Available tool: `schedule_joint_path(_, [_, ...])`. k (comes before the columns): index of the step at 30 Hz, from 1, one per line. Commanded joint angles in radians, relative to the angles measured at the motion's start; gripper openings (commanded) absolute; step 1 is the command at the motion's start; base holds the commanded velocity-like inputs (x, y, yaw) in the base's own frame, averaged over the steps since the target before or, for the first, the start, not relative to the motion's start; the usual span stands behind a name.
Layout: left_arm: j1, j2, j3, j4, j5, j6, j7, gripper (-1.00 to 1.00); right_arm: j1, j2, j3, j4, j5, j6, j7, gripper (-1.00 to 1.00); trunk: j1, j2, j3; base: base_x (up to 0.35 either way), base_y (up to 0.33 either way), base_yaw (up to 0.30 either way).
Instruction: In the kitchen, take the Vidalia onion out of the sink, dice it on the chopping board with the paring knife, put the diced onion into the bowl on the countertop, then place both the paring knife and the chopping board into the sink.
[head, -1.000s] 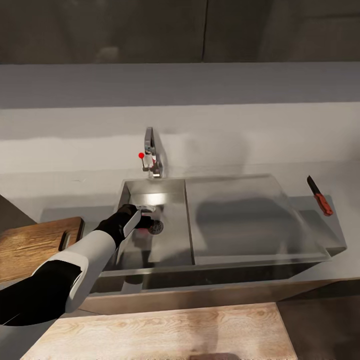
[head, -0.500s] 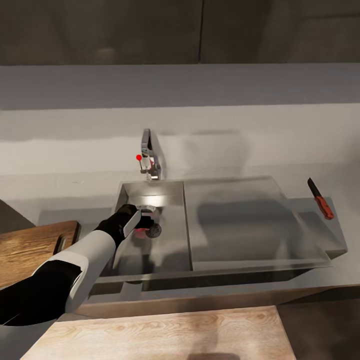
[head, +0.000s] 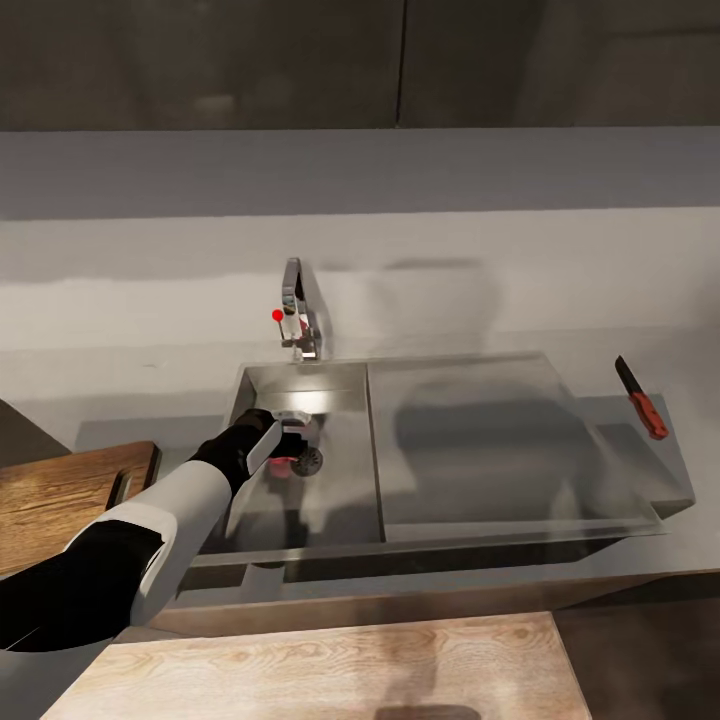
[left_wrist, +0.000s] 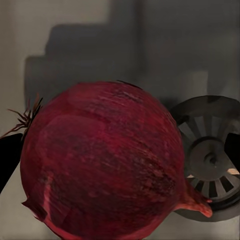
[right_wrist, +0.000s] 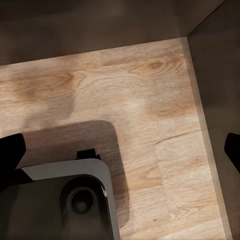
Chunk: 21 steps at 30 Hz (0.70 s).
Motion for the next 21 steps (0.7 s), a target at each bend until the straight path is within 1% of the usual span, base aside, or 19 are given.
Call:
schedule_joint_path(1, [-0.001, 0.001, -0.007, -0.001, 0.011, 0.004, 0.007, 1.00, -0.001, -0.001, 0.009, -0.002, -0.006, -0.003, -0.007, 1.00, 0.001, -0.002, -0.002, 0.000, 0.000, 0.000])
schedule_joint_path(11, [-0.001, 0.001, -0.007, 0.000, 0.010, 0.003, 0.007, 1.00, -0.001, -0.001, 0.007, -0.002, -0.007, -0.003, -0.008, 1.00, 0.001, -0.002, -0.002, 0.000, 0.000, 0.000])
schedule_joint_path(12, [0.000, 0.001, -0.007, 0.000, 0.010, 0.003, 0.007, -1.00, -0.001, -0.001, 0.007, -0.002, -0.007, -0.003, -0.009, 1.00, 0.001, -0.002, -0.002, 0.000, 0.000, 0.000])
schedule_joint_path(21, [-0.001, 0.002, -0.007, -0.001, 0.010, 0.003, 0.007, -1.00, -0.001, -0.001, 0.007, -0.002, -0.007, -0.003, -0.009, 1.00, 0.001, -0.002, -0.002, 0.000, 0.000, 0.000])
